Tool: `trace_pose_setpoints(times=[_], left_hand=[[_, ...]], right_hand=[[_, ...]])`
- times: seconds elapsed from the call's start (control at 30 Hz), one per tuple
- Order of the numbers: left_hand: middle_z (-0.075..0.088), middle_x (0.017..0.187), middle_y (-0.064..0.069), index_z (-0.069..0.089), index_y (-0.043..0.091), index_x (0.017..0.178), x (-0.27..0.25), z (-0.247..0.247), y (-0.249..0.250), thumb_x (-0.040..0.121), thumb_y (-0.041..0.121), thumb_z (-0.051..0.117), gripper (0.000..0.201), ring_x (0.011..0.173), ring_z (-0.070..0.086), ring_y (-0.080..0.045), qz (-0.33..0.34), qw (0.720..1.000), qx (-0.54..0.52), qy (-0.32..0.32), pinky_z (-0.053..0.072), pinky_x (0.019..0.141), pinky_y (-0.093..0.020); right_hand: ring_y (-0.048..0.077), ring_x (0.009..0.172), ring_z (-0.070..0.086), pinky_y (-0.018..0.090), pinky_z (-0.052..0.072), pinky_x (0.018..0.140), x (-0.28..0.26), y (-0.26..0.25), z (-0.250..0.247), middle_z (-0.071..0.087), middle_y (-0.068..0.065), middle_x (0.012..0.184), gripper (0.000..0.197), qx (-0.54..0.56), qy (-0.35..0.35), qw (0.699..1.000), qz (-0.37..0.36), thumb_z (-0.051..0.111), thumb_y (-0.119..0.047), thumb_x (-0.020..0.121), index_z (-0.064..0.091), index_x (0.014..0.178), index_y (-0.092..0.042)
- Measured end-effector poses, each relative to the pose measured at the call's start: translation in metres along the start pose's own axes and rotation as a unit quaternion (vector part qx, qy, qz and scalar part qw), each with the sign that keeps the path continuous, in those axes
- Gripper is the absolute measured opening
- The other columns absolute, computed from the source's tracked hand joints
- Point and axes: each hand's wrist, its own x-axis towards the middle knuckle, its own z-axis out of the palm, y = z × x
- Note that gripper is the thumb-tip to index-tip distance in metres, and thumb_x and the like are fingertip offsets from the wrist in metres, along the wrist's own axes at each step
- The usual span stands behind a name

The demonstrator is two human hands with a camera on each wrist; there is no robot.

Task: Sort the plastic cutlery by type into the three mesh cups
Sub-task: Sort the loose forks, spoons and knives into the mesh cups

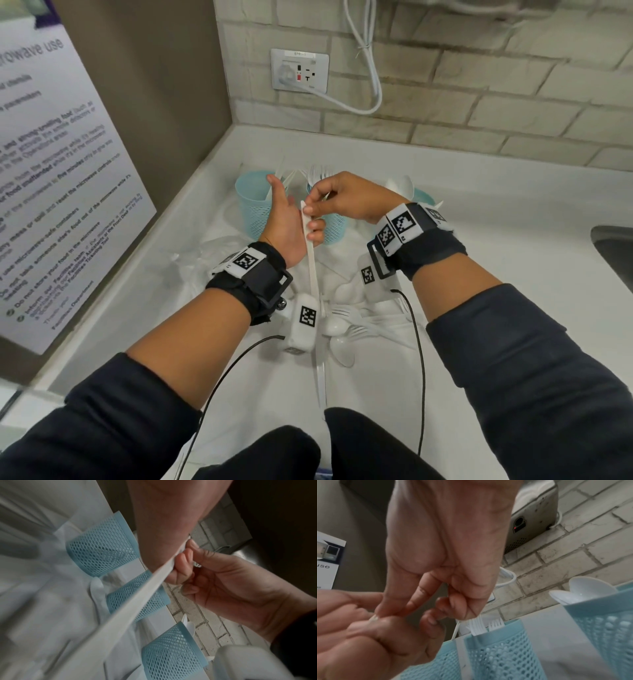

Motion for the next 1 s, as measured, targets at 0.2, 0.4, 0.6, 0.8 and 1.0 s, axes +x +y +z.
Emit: trace_pose_setpoints(times=[0.2, 0.4, 0.6, 0.8, 1.0], left_hand=[[0.043, 0.067, -0.001, 0.041, 0.014, 0.127, -0.009, -0.015, 0.002, 0.089, 0.068, 0.019, 0.069, 0.036, 0.027, -0.006, 0.044, 0.992, 0.048, 0.111, 0.022, 0.037, -0.014], [0.047, 0.070, 0.000, 0.046, 0.016, 0.103, -0.024, -0.025, 0.006, 0.098, 0.049, 0.029, 0.037, 0.043, 0.032, -0.007, 0.050, 0.959, 0.127, 0.249, 0.026, 0.041, -0.017], [0.048, 0.070, 0.001, 0.046, 0.017, 0.091, -0.034, -0.025, 0.000, 0.098, 0.021, 0.037, 0.012, 0.056, 0.041, -0.008, -0.021, 0.933, 0.261, 0.248, 0.027, 0.052, -0.020], [0.058, 0.094, -0.014, 0.060, 0.011, 0.085, -0.032, -0.033, -0.010, 0.095, 0.014, 0.042, 0.020, 0.084, 0.057, -0.025, -0.082, 0.826, 0.530, 0.172, 0.043, 0.066, -0.026], [0.037, 0.145, -0.014, 0.029, 0.006, 0.141, -0.028, -0.034, -0.017, 0.093, 0.037, 0.046, 0.059, 0.133, 0.035, -0.029, -0.151, 0.643, 0.737, 0.146, 0.031, 0.106, -0.035]], right_hand=[[0.005, 0.053, 0.047, 0.016, 0.037, 0.051, 0.020, -0.017, 0.000, 0.053, -0.002, 0.066, 0.021, 0.116, 0.199, 0.973, 0.005, 0.056, -0.009, 0.090, 0.053, 0.071, -0.018], [0.003, 0.042, 0.053, 0.019, 0.044, 0.046, 0.044, -0.035, -0.006, 0.058, 0.005, 0.069, 0.025, 0.208, 0.399, 0.892, -0.053, 0.043, -0.009, 0.096, 0.040, 0.075, -0.021], [0.008, 0.054, 0.063, 0.030, 0.055, 0.062, 0.064, -0.027, 0.019, 0.055, -0.001, 0.066, 0.026, 0.164, 0.410, 0.892, -0.091, 0.045, -0.011, 0.097, 0.040, 0.076, -0.026], [0.031, 0.092, 0.066, 0.037, 0.050, 0.085, 0.071, -0.002, 0.040, 0.065, 0.014, 0.099, 0.011, -0.021, 0.246, 0.969, 0.007, 0.052, -0.010, 0.092, 0.060, 0.099, -0.008], [0.012, 0.060, 0.063, 0.012, 0.051, 0.052, 0.037, -0.010, -0.005, 0.063, 0.010, 0.086, 0.017, 0.002, 0.168, 0.984, 0.064, 0.052, -0.005, 0.090, 0.061, 0.103, -0.002]])
